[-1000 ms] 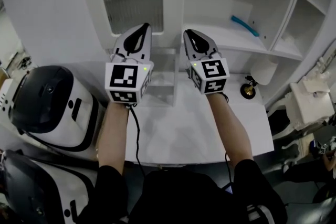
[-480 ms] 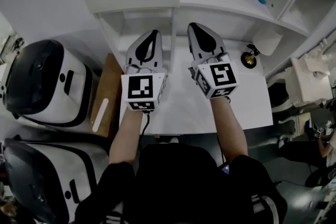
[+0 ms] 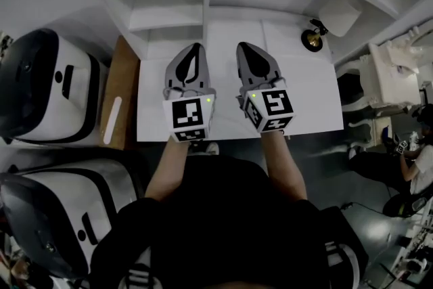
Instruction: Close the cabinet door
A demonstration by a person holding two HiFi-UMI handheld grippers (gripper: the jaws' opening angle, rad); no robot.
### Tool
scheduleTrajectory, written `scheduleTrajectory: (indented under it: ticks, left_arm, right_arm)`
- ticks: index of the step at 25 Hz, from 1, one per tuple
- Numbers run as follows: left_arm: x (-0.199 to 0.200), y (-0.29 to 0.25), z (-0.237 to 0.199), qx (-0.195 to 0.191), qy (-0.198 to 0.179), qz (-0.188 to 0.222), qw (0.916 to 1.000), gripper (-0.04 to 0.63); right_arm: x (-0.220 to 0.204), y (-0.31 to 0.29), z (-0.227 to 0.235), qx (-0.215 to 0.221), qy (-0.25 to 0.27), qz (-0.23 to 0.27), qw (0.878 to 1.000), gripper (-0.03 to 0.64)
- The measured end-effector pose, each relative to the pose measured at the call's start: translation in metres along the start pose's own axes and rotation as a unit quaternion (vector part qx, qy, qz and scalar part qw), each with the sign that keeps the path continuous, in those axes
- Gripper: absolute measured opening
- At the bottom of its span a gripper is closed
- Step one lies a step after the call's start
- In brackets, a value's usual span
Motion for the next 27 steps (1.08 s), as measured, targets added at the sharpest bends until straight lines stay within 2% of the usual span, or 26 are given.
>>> scheduleTrajectory:
  ticks: [3,7,16,23,27]
  left_arm:
    - [-0.016,0.004,0.02,-0.005,0.013,-0.016,0.9998,0.012]
    - [-0.026,0.003,0.035,-0.017,0.009,-0.025,0.9995,0.012]
    - [-0.03,0.009,0.068,-0.034,0.008,-0.03,0.999,0.012]
    - [-0.041,0.026,0.069,0.006,0.033,-0.049,0.9982,0.012]
    - [-0.04,0.039,0.069,0.011,0.037,-0.051,0.9979,0.012]
  right_arm:
    - [-0.015,0.011,0.008,-0.016,0.001,-0.005,1.0,0.018]
    - [-0.031,0.022,0.006,-0.014,-0.003,-0.016,1.0,0.018]
    - [-0.038,0.05,0.017,-0.018,-0.008,-0.024,1.0,0.018]
    - [-0.049,0.051,0.003,0.031,0.013,-0.055,0.998,0.018]
    - [-0.054,0.054,0.002,0.034,0.008,-0.069,0.997,0.018]
Point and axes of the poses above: the fingertips, and each gripper's own axes: y backward along the fingers, z to its right, x out of its top, the point moved 2 cm from there along y, backward along the fingers, and after that the axes turned 14 degrees about -y, right-handed, at the moved point
